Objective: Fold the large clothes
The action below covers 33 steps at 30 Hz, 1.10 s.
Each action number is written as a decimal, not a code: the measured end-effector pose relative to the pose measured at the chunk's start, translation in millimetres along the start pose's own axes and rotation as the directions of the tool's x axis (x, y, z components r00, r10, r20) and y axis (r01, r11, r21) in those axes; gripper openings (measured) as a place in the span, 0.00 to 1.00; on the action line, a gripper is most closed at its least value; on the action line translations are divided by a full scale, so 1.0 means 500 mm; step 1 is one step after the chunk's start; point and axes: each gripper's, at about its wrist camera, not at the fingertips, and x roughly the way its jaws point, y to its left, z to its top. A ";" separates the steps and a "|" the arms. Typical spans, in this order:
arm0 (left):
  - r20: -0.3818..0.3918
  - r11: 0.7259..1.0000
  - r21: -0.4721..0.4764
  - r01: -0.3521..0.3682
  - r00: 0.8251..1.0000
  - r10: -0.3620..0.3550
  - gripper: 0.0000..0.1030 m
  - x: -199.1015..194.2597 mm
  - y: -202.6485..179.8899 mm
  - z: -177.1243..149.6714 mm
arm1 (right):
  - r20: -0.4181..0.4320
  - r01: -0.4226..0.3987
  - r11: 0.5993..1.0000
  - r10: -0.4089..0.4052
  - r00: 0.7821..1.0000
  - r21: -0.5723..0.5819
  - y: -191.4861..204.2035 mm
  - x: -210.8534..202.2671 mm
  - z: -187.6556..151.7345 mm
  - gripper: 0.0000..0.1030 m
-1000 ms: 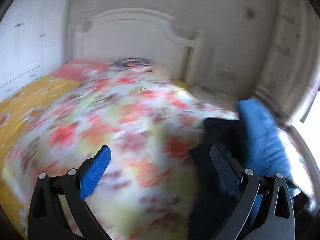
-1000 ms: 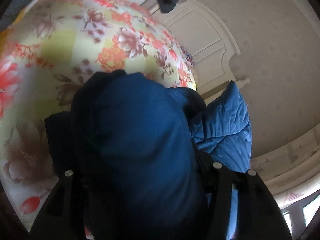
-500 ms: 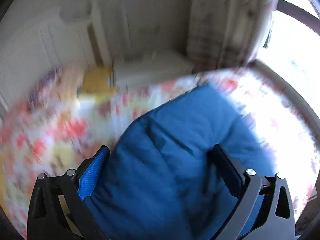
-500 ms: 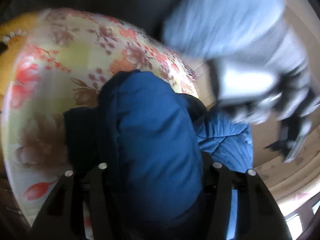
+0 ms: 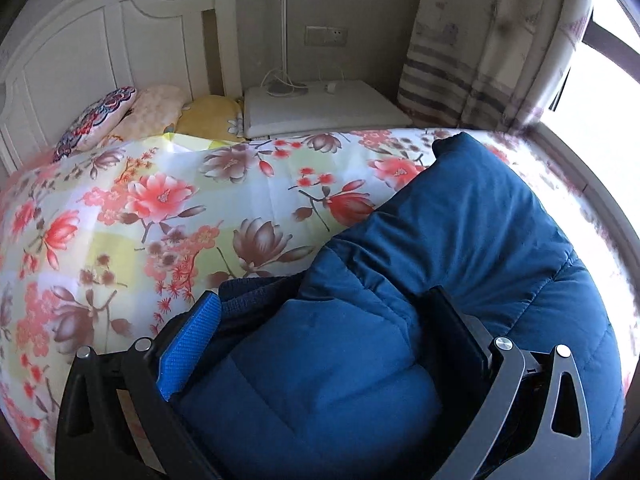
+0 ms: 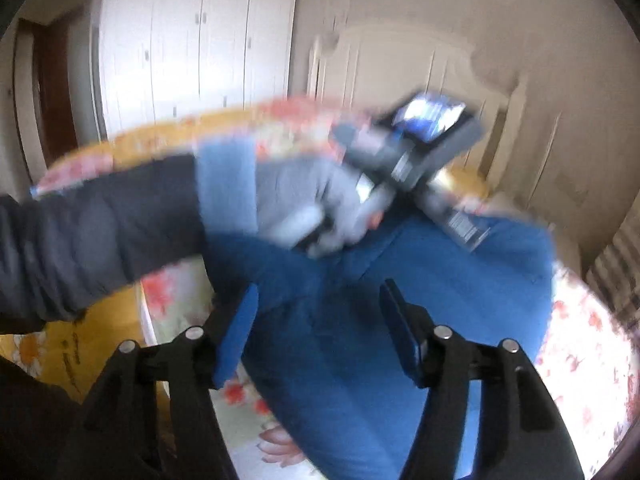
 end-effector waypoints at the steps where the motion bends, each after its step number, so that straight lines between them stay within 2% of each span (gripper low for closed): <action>1: 0.005 1.000 -0.011 0.005 1.000 -0.005 0.96 -0.001 0.006 -0.003 | -0.022 0.043 0.998 -0.044 0.999 -0.043 0.020 0.028 -0.004 0.61; 3: 0.019 0.999 -0.039 0.016 1.000 -0.016 0.96 -0.002 0.020 -0.013 | -0.036 0.107 0.982 -0.114 0.993 -0.153 0.055 0.052 -0.007 0.61; 5: 0.046 0.998 -0.059 0.008 0.999 -0.006 0.96 -0.008 0.026 -0.024 | -0.050 0.129 0.968 -0.143 0.988 -0.214 0.072 0.068 -0.007 0.61; 10: 0.096 0.997 -0.076 -0.032 0.995 0.039 0.96 -0.022 0.029 -0.036 | -0.042 0.171 0.945 -0.190 0.981 -0.281 0.096 0.102 -0.012 0.61; 13: 0.110 0.995 -0.073 -0.072 0.991 0.079 0.96 -0.033 0.026 -0.038 | -0.027 0.169 0.949 -0.183 0.983 -0.266 0.099 0.082 -0.040 0.61; 16: 0.124 0.989 -0.050 -0.142 0.981 0.147 0.96 -0.049 0.013 -0.042 | -0.035 0.159 0.954 -0.174 0.984 -0.253 0.091 0.071 -0.046 0.61; 17: 0.126 0.987 -0.043 -0.157 0.979 0.162 0.96 -0.052 0.010 -0.044 | -0.046 0.142 0.958 -0.158 0.986 -0.248 0.093 0.063 -0.046 0.61; 19: 0.126 0.983 -0.038 -0.180 0.975 0.183 0.96 -0.054 0.007 -0.047 | -0.069 0.019 0.975 -0.035 0.997 -0.222 0.072 0.027 -0.032 0.60; 20: 0.127 0.982 -0.044 -0.182 0.974 0.186 0.96 -0.055 0.008 -0.048 | -0.057 -0.070 0.981 0.061 0.997 -0.179 0.042 -0.003 -0.019 0.56; 21: 0.130 0.982 -0.049 -0.185 0.973 0.190 0.96 -0.056 0.009 -0.050 | -0.004 -0.111 0.987 0.112 0.994 -0.120 -0.002 -0.039 -0.004 0.56; 22: 0.139 0.980 -0.061 -0.191 0.970 0.198 0.96 -0.059 0.010 -0.054 | 0.041 -0.112 0.991 0.115 0.993 -0.080 -0.039 -0.063 0.007 0.55; 24: 0.162 0.975 -0.088 -0.202 0.963 0.214 0.96 -0.064 0.014 -0.062 | 0.143 -0.026 0.999 0.021 0.989 0.031 -0.163 -0.110 0.039 0.55; 25: 0.172 0.975 -0.100 -0.200 0.961 0.215 0.96 -0.064 0.017 -0.065 | 0.168 0.025 0.995 -0.040 0.985 0.092 -0.232 -0.116 0.054 0.55; 26: 0.170 0.975 -0.111 -0.190 0.963 0.207 0.96 -0.062 0.023 -0.067 | 0.173 0.034 0.988 -0.060 0.983 0.149 -0.288 -0.111 0.064 0.53; 27: 0.162 0.976 -0.126 -0.179 0.967 0.199 0.96 -0.060 0.030 -0.067 | 0.169 0.038 0.977 -0.074 0.983 0.209 -0.349 -0.095 0.074 0.50; 29: 0.153 0.977 -0.141 -0.158 0.972 0.179 0.96 -0.054 0.040 -0.066 | 0.106 0.100 0.950 -0.137 0.985 0.294 -0.462 -0.032 0.095 0.37; 30: 0.152 0.978 -0.144 -0.154 0.973 0.175 0.96 -0.054 0.042 -0.067 | 0.078 0.084 0.941 -0.116 0.990 0.328 -0.509 0.008 0.105 0.35; 31: 0.152 0.977 -0.146 -0.153 0.973 0.175 0.96 -0.054 0.043 -0.068 | 0.069 0.073 0.935 -0.103 0.992 0.347 -0.534 0.037 0.110 0.32; 32: 0.152 0.977 -0.146 -0.157 0.972 0.179 0.96 -0.053 0.042 -0.068 | 0.035 0.096 0.935 -0.114 0.993 0.342 -0.560 0.081 0.117 0.32; 33: 0.149 0.974 -0.150 -0.167 0.970 0.189 0.96 -0.053 0.042 -0.068 | -0.027 0.113 0.938 -0.111 0.994 0.328 -0.573 0.129 0.115 0.32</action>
